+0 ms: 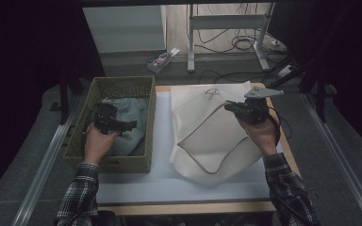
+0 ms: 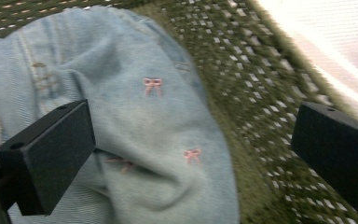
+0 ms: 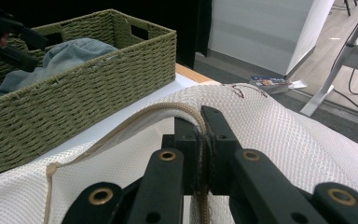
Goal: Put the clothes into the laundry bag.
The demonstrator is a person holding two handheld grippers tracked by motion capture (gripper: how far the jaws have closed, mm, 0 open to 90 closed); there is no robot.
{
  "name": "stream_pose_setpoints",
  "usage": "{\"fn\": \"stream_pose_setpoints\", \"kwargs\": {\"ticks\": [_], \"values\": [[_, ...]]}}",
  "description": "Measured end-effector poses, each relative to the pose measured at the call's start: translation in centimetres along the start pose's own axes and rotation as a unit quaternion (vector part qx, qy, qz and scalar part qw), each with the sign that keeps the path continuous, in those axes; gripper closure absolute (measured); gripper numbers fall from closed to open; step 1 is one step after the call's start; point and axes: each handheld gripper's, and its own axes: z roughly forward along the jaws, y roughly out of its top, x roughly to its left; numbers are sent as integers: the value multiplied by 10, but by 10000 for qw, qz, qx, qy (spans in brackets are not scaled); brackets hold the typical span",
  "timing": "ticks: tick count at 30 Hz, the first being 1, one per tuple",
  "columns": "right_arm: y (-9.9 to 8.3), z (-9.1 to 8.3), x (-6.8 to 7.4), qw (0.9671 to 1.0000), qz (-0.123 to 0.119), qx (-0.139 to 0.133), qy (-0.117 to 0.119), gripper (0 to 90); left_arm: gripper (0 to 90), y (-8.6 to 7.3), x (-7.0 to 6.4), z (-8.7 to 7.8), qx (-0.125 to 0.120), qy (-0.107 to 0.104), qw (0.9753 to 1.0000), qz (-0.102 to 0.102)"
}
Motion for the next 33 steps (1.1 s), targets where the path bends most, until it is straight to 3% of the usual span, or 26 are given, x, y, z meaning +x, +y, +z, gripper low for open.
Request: {"fn": "stream_pose_setpoints", "kwargs": {"ticks": [10, 20, 27, 33], "values": [[0, 0, 0, 10000, 0, 3, 2, 845, 0, 6, 20, 14, 305, 201, 9993, -108], [1, 0, -1, 10000, 7, 2, 15, 845, 0, 14, 40, 26, 353, 438, 9981, -240], [1, 0, -1, 10000, 7, 1, 22, 845, 0, 16, 55, 35, 541, 599, 9961, -357], [1, 0, -1, 10000, 3, 7, 35, 845, 0, 13, 70, 48, 815, 617, 9935, -506]]}}
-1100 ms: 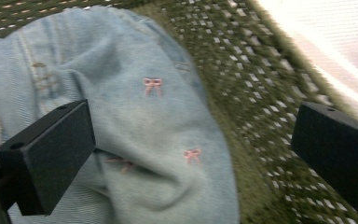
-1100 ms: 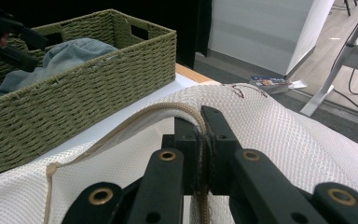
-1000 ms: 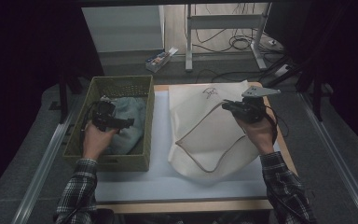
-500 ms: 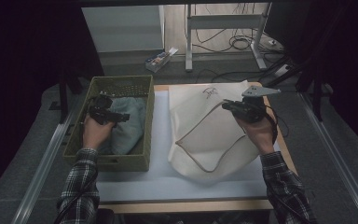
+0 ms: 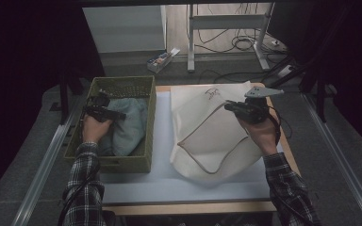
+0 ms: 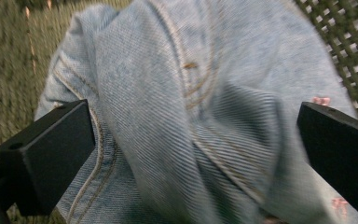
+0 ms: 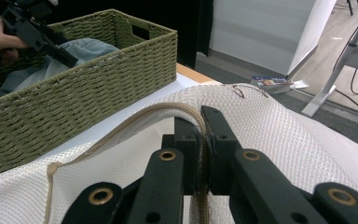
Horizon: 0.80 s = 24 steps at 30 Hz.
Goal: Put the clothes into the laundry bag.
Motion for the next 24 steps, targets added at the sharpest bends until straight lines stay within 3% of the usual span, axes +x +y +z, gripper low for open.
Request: {"fn": "stream_pose_setpoints", "kwargs": {"ticks": [5, 6, 8, 11, 12, 15, 17, 18, 19, 20, 22, 24], "values": [[0, 0, 0, 10000, -3, 5, 6, 845, 0, 3, 2, 10, 234, -120, 9997, -5], [0, 0, 0, 10000, -7, 7, 6, 845, 0, 4, 2, 15, 288, -249, 9993, -39], [0, 0, 0, 10000, -11, 9, 7, 844, 0, 4, 1, 18, 326, -309, 9989, -91], [0, 0, 0, 10000, -8, 14, 12, 844, 0, 5, 0, 25, 517, -239, 9983, -108], [0, 0, 0, 10000, -11, 18, 10, 845, 0, 7, 1, 26, 642, -61, 9978, -132], [0, 0, 0, 10000, -3, 17, 16, 844, 0, 8, 0, 28, 664, -27, 9976, -210], [0, 1, 0, 10000, -9, 19, 17, 844, 0, 8, -1, 30, 673, -58, 9975, -187], [0, 1, 0, 10000, -12, 22, 19, 844, 0, 9, -5, 34, 723, -222, 9970, -147], [0, 1, 0, 10000, -12, 22, 19, 844, 0, 9, -5, 34, 723, -222, 9970, -147], [0, 1, 0, 10000, -17, 24, 18, 845, 0, 9, -9, 37, 769, -326, 9965, -96], [0, 1, 1, 10000, -21, 29, 23, 844, 0, 11, -19, 43, 857, -318, 9957, 152], [0, 2, 0, 10000, -17, 31, 28, 844, 0, 13, -24, 45, 858, -428, 9952, 213]]}}
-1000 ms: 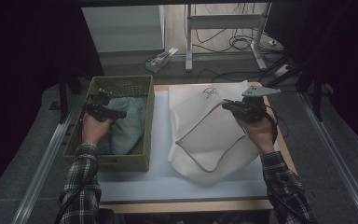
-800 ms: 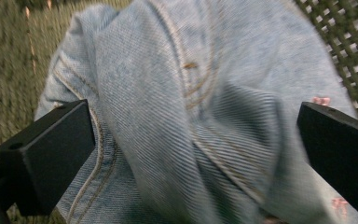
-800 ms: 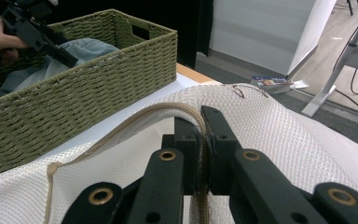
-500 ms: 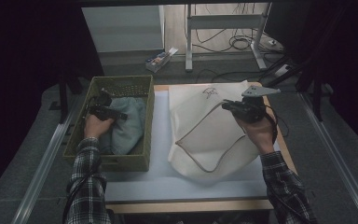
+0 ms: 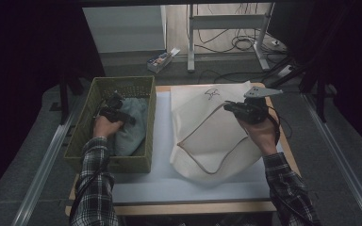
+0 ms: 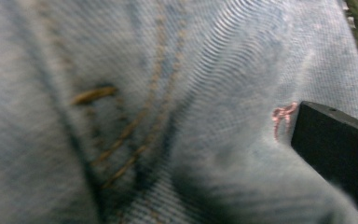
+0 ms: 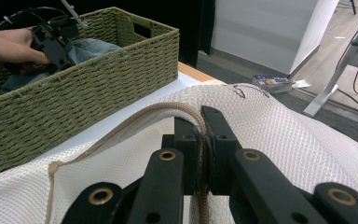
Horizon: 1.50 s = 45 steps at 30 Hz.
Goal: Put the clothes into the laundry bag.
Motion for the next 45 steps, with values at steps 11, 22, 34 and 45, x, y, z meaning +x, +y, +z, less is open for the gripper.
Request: {"fn": "stream_pose_setpoints", "kwargs": {"ticks": [11, 22, 34, 45], "values": [[-1, 2, 0, 10000, -4, 28, 9, 844, 0, 6, -23, 9, 30, -503, 9975, 489], [-2, 1, -1, 10000, -3, 32, 3, 843, 0, 3, -1, -4, -182, 602, 9980, -72], [-1, 0, -1, 10000, -1, 12, -11, 843, 0, 3, -11, 9, 261, -18, 9997, -13], [-1, 2, 0, 10000, -16, 34, -1, 843, 0, 7, -27, 18, 422, -114, 9984, 355]]}}
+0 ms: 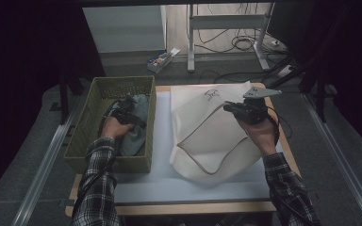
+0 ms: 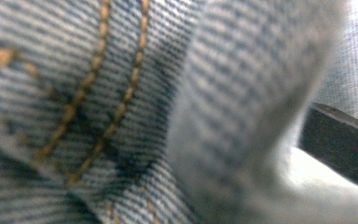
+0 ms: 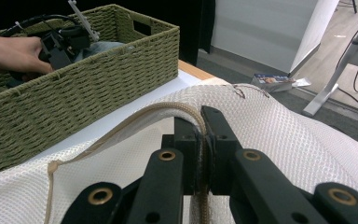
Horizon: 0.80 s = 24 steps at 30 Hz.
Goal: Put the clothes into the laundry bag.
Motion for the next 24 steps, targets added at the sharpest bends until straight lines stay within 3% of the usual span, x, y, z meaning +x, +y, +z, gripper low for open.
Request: {"fn": "stream_pose_setpoints", "kwargs": {"ticks": [4, 8, 16, 17, 18, 20, 24], "values": [[0, -1, -1, 10000, 8, -8, -12, 842, 0, 1, -5, 4, 206, 319, 9989, 265], [0, -1, 0, 10000, 2, -5, -15, 842, 43, 2, -6, 3, 249, 380, 9985, 301], [0, -2, 0, 10000, -10, 1, -21, 842, 332, 1, -2, -6, 215, 402, 9989, 147], [0, -2, 0, 10000, -10, 1, -21, 842, 332, 0, -1, -7, 203, 418, 9988, 143], [0, -2, 0, 10000, -8, 3, -17, 842, 440, -1, 1, -10, 157, 379, 9991, 111], [0, -1, 0, 10000, -13, 6, -12, 842, 540, -1, 2, -11, 121, 400, 9991, 73], [0, -1, 0, 10000, -10, 13, -2, 843, 631, 0, 3, -13, 125, 384, 9991, 86]]}}
